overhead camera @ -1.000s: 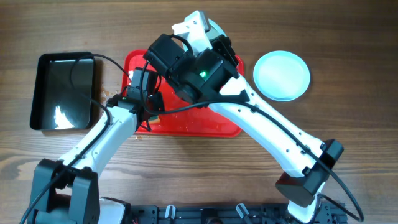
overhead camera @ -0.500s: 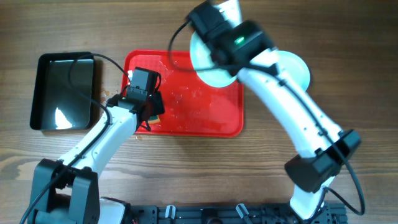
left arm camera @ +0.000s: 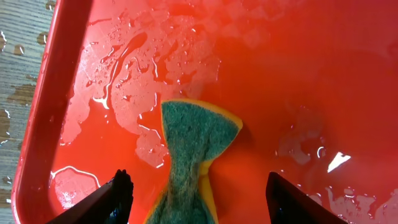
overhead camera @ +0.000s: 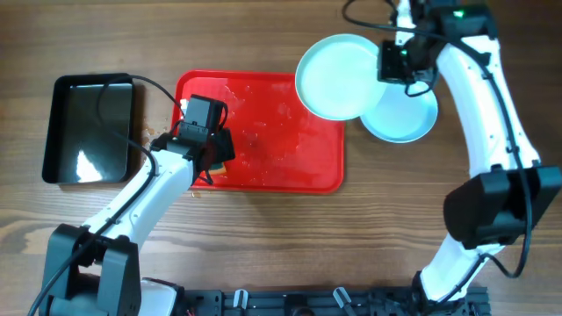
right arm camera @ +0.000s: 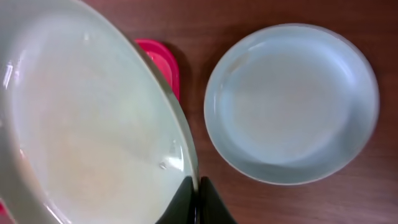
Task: Clean dirty plates on tray and stack at the side
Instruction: 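Lower the plate onto the stack right of the tray and release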
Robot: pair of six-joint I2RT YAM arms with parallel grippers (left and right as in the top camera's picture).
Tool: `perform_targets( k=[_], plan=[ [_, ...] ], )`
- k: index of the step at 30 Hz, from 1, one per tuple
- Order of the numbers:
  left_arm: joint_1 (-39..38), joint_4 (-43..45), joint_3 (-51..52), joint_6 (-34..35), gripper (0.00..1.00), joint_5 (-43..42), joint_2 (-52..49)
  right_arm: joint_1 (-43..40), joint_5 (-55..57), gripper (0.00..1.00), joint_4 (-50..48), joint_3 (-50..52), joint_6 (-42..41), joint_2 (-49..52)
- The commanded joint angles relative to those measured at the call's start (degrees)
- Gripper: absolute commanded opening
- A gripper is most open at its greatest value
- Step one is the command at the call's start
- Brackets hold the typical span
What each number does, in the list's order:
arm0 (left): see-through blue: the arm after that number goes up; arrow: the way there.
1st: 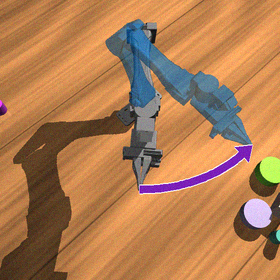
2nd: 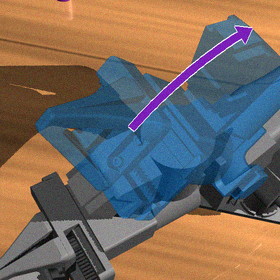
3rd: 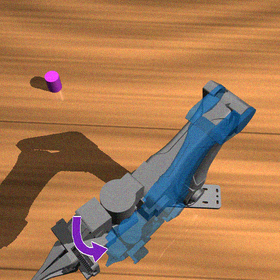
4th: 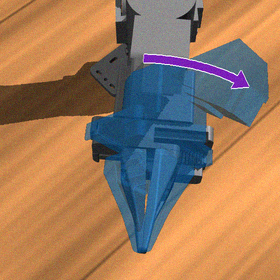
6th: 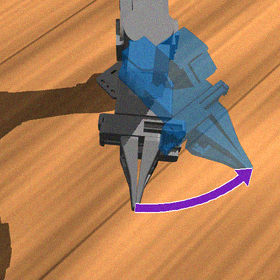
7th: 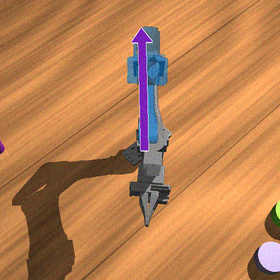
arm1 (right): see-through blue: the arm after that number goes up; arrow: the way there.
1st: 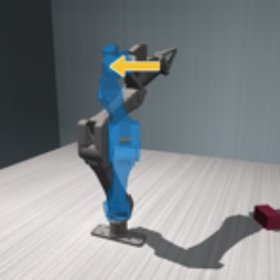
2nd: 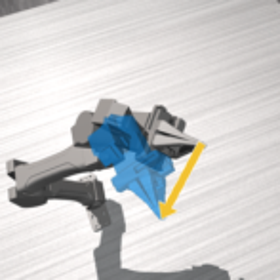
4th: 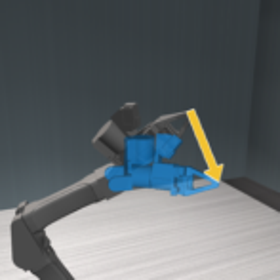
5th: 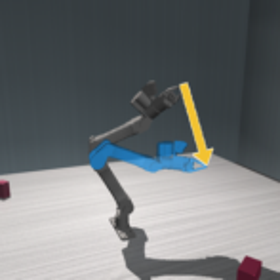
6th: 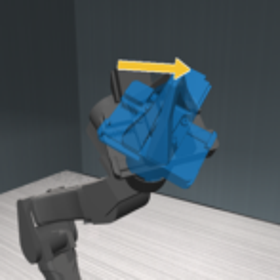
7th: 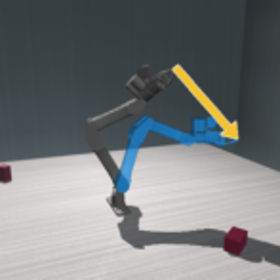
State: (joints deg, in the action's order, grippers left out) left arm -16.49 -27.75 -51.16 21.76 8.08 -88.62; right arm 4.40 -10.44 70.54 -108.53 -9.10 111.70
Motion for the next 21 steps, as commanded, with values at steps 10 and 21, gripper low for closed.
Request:
perform_targets(
  k=[10,21],
  plan=[
    [0.3,2.4,0.3,-0.1,0.52,0.3,-8.0,-7.0,-10.2,0.04,-4.0,9.3,1.5,-0.5],
    [0.3,2.9,0.3,-0.1,0.04,0.3,-8.9,-7.0,-5.0,0.04,-6.6,9.1,-5.1,-1.1]
  ],
)
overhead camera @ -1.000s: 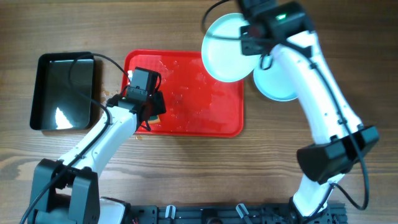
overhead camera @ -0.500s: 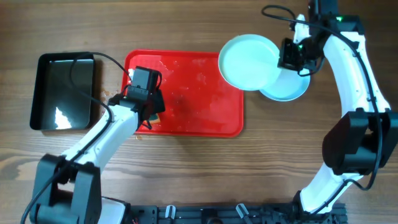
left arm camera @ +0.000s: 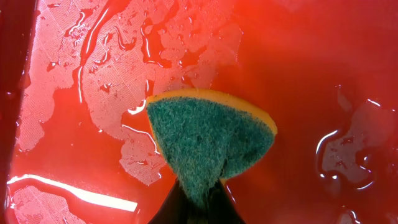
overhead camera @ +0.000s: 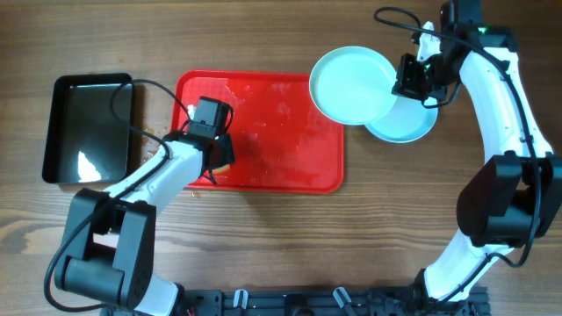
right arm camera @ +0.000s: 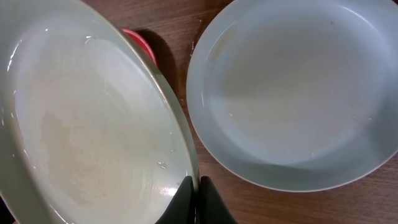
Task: Clean dirty plates on tray and stack at the side
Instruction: 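Lower the plate onto the stack right of the tray and release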
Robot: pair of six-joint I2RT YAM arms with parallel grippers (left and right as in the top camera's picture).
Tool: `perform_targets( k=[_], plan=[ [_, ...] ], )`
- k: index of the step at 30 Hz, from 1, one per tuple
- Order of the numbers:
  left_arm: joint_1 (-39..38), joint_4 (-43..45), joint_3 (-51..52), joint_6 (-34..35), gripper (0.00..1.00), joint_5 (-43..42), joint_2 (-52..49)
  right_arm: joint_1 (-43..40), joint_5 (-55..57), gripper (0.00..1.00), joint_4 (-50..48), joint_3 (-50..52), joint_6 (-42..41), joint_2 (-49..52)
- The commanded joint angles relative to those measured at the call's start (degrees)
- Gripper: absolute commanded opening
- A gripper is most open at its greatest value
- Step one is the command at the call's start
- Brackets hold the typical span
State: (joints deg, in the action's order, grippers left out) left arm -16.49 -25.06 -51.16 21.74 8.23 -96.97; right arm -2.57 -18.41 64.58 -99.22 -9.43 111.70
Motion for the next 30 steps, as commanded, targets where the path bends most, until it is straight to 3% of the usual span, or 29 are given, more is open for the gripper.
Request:
perform_targets(
  k=[1,8,13,16,20,30],
  plan=[
    [0.3,0.2,0.3,-0.1,0.04,0.2,-0.5,0.0,4.2,0.04,-1.0,-0.3,-5.7,-1.7],
    [0.3,1.7,0.3,-0.1,0.04,0.2,-0.5,1.7,9.1,0.04,-4.2,-0.3,-5.6,-10.1],
    [0.3,1.7,0.3,-0.1,0.04,0.2,-0.5,10.0,33.2,0.04,-5.0,-0.3,-5.6,-18.3],
    [0.3,1.7,0.3,-0.1,0.04,0.2,-0.5,19.7,54.2,0.04,-4.9,-0.3,-4.5,-21.2],
    [0.3,1.7,0.3,-0.1,0.04,0.2,-0.5,31.3,71.1,0.04,-5.6,-0.3,-2.5,-20.5],
    [0.3,1.7,0.3,-0.1,0.04,0.1,-0.5,47.7,88.6,0.04,-9.1,-0.3,12.0,-11.7]
  ],
)
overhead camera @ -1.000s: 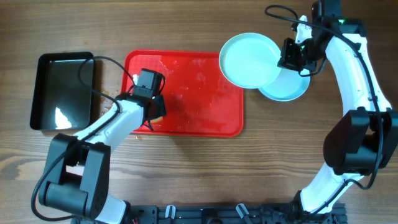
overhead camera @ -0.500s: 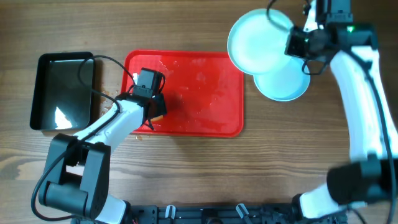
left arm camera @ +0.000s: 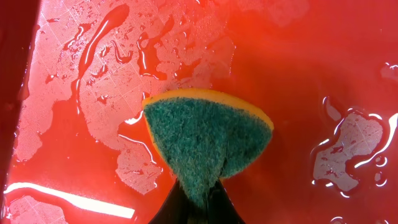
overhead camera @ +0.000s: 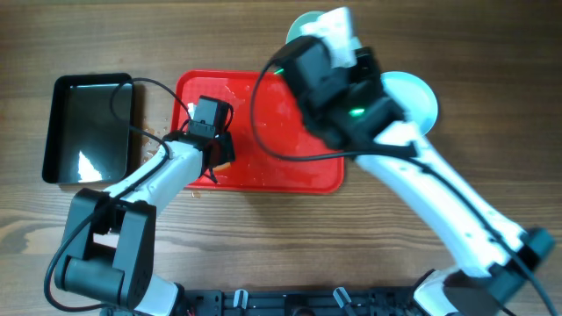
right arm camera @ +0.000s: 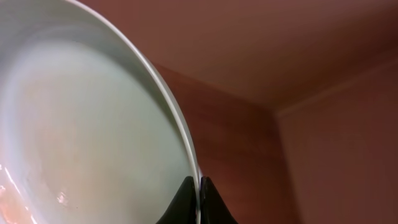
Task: Clean dirty plates on tray and stack at the side
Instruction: 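Lower the plate onto the stack right of the tray and release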
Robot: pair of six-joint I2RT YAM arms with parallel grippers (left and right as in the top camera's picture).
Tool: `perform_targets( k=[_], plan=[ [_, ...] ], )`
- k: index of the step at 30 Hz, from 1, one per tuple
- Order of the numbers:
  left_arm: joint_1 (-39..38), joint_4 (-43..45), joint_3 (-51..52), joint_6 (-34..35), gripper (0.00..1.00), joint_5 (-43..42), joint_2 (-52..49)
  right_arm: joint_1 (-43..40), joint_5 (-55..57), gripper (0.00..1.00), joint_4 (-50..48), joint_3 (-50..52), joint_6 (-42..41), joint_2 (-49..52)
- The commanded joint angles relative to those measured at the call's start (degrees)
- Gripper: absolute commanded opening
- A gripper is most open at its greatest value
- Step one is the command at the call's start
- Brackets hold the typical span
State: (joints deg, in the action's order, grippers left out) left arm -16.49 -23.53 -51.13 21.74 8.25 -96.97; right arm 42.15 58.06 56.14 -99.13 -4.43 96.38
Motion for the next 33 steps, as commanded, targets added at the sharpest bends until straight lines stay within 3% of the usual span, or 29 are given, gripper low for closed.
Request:
perform_targets(
  k=[1,7,16,20,25,33],
  plan=[
    [0.3,0.1,0.2,-0.1,0.04,0.1,-0.5,3.8,13.5,0.04,-1.0,-0.4,8.4,4.6],
    [0.3,0.0,0.2,-0.1,0.04,0.1,-0.5,5.9,15.3,0.04,-2.6,-0.4,10.2,7.4],
    [0.3,-0.2,0.2,-0.1,0.04,0.1,-0.5,0.1,-9.7,0.04,-1.2,-0.4,2.0,7.5],
    [0.3,-0.3,0.2,-0.1,0.04,0.1,-0.5,-10.0,-27.2,0.04,0.3,0.2,-5.1,7.5],
    [0.3,-0.4,0.3,-0.1,0.04,0.1,-0.5,-27.5,-54.4,0.04,1.3,0.7,-6.7,8.1],
    [0.3,-0.5,0.3,0.0,0.04,0.0,-0.5,-49.0,-65.2,0.04,-2.4,9.5,-13.2,9.9]
  ],
)
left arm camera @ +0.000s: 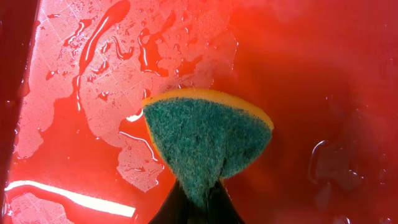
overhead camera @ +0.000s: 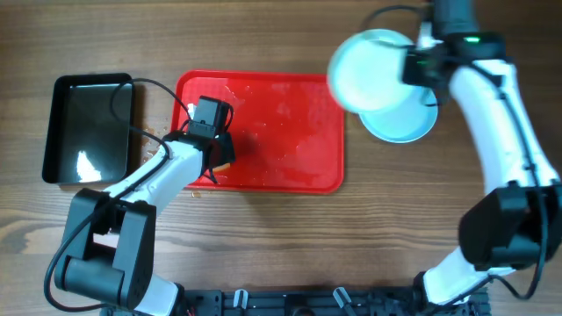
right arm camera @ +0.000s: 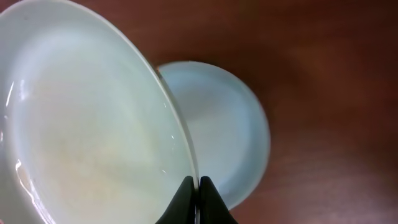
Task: Clean dirty plates on tray and stack at the side
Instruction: 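Lower the plate onto the stack right of the tray and release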
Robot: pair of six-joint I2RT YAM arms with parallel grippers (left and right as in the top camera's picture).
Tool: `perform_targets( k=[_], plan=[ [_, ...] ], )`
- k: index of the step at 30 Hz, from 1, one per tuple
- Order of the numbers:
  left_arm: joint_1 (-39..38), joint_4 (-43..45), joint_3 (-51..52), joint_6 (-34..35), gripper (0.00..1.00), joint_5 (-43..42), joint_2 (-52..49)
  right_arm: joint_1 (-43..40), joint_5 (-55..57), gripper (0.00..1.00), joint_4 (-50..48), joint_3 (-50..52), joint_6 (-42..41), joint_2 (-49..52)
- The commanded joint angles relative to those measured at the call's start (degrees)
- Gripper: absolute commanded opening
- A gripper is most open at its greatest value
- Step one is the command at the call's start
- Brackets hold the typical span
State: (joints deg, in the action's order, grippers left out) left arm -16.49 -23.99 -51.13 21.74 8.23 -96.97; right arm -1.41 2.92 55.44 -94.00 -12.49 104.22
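My right gripper (right arm camera: pixel 196 186) is shut on the rim of a pale plate (overhead camera: pixel 367 70), holding it in the air above and left of a second pale plate (overhead camera: pixel 406 118) that lies on the table right of the red tray (overhead camera: pixel 325 167). In the right wrist view the held plate (right arm camera: pixel 87 124) fills the left and the lying plate (right arm camera: pixel 230 130) shows small behind it. My left gripper (left arm camera: pixel 198 194) is shut on a green and yellow sponge (left arm camera: pixel 205 140) pressed on the wet tray floor (left arm camera: pixel 323 81) near its left edge.
A black empty tray (overhead camera: pixel 88 127) lies on the wooden table left of the red tray. Water patches (left arm camera: pixel 112 68) cover the red tray's left part. The right arm (overhead camera: pixel 500 114) reaches in from the right side.
My right arm has swung back from over the red tray to the far right. The held plate now hangs high over the plate on the table. The left gripper and sponge have not moved.
My right gripper held the plate by its rim near the tray's top right corner while my left gripper stood open around the sponge. The left then shut on the sponge. The right arm was over the tray, and now holds the plate above the lying one.
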Motion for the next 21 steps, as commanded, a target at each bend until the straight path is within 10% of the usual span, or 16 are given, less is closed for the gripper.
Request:
perform_targets(
  k=[1,17,19,21],
  plan=[
    [0.3,0.0,0.3,-0.1,0.04,-0.3,-0.5,-6.6,-11.3,0.04,-2.7,5.6,-5.4,2.1],
    [0.3,0.6,0.3,-0.1,0.04,-1.2,-0.5,-10.1,-4.1,0.09,-16.5,17.8,-11.7,2.2],
    [0.3,0.7,0.3,-0.1,0.04,-1.2,-0.5,-10.1,-4.0,0.26,-16.5,17.8,-11.6,2.2],
    [0.3,0.7,0.3,0.0,0.04,-1.2,-0.5,-10.0,-5.1,0.75,-16.4,17.8,-11.6,2.2]
  ],
)
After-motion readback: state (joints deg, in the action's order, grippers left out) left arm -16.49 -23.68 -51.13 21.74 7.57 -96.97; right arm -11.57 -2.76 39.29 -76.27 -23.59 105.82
